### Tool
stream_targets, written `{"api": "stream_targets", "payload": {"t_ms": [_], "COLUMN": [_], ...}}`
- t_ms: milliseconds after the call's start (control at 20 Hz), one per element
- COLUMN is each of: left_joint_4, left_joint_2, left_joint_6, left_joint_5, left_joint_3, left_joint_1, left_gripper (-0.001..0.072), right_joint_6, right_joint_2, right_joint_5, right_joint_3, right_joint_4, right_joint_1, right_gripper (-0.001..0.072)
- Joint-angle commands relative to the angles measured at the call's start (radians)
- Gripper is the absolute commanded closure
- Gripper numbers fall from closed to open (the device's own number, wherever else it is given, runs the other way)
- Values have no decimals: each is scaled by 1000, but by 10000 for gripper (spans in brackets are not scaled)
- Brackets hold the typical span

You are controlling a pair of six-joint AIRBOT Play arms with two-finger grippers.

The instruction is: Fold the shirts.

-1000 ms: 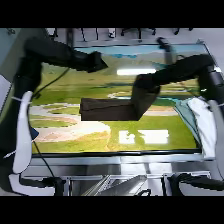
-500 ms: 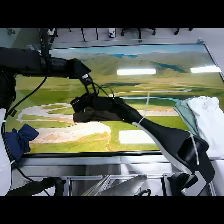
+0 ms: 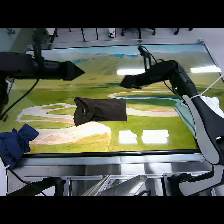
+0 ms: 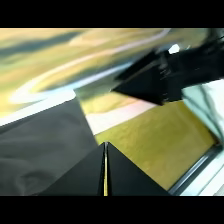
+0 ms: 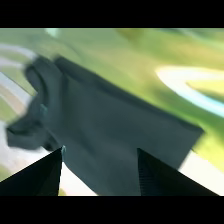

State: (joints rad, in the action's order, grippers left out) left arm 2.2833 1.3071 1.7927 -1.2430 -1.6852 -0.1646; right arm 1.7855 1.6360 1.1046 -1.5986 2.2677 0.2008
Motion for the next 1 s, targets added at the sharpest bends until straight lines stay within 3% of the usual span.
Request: {"api": "stream_targets", "payload": {"t_ms": [0, 50, 100, 350, 750, 800, 850, 900, 950], "left_joint_4": [-15, -17, -44, -330, -352, -352, -352, -351, -346], "left_joint_2": [16, 34, 50, 109, 131, 131, 131, 131, 131], "left_joint_6": [-24, -31, -49, -119, -107, -107, -107, -107, -107], "left_joint_5": [2, -1, 1, -11, -53, -60, -67, -70, -70], "left_joint_3": [-61, -76, -85, -91, -91, -91, -91, -91, -91], "left_joint_1": [80, 111, 140, 194, 254, 254, 251, 251, 251], "left_gripper": [693, 693, 693, 694, 693, 693, 693, 693, 693], "right_joint_6": [-48, -48, -55, -65, -50, -42, -26, -12, -8], "right_joint_2": [-9, -1, 13, 125, 287, 295, 297, 297, 297], "right_joint_5": [115, 111, 119, 137, 99, 88, 73, 49, 18], "right_joint_3": [26, 29, 35, 101, 107, 107, 107, 106, 106], "right_joint_4": [-5, -5, -4, 56, 89, 105, 123, 144, 162], "right_joint_1": [-111, -110, -104, -68, 55, 57, 59, 60, 60], "right_gripper": [213, 183, 29, 19, 20, 54, 193, 287, 323]}}
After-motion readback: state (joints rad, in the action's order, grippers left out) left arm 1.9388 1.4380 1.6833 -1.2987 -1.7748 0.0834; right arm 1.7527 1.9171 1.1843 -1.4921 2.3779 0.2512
